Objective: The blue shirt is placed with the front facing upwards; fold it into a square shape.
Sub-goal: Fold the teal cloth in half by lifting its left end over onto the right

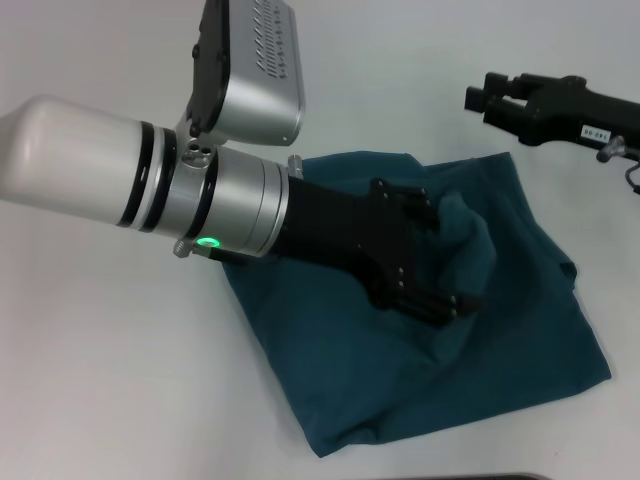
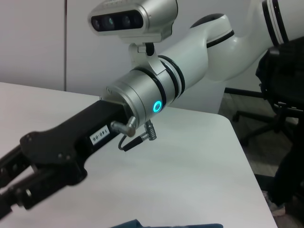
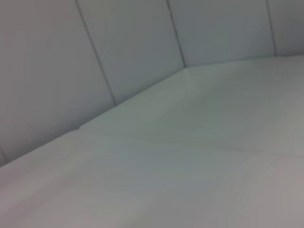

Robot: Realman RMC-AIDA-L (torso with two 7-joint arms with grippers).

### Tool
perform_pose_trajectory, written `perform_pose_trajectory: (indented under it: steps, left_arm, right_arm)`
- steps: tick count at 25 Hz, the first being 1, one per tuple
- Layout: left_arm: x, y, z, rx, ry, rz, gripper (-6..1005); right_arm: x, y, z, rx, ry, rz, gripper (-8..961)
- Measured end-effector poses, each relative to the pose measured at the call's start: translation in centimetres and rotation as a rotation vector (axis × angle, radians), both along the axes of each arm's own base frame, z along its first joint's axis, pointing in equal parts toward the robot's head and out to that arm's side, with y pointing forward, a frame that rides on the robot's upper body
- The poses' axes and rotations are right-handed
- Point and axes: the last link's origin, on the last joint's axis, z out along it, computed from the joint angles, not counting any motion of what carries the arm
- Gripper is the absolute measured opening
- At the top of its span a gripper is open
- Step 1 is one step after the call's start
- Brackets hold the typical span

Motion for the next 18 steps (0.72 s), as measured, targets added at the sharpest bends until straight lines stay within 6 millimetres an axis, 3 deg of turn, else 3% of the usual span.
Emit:
perform_pose_trajectory:
  steps: [18]
  left_arm:
    - [0.1, 0.5, 0.0, 0.029, -0.002, 0.006, 908]
  right_arm:
    - [-1.0, -4.3, -1.4, -0.204, 0.004, 0.225, 393]
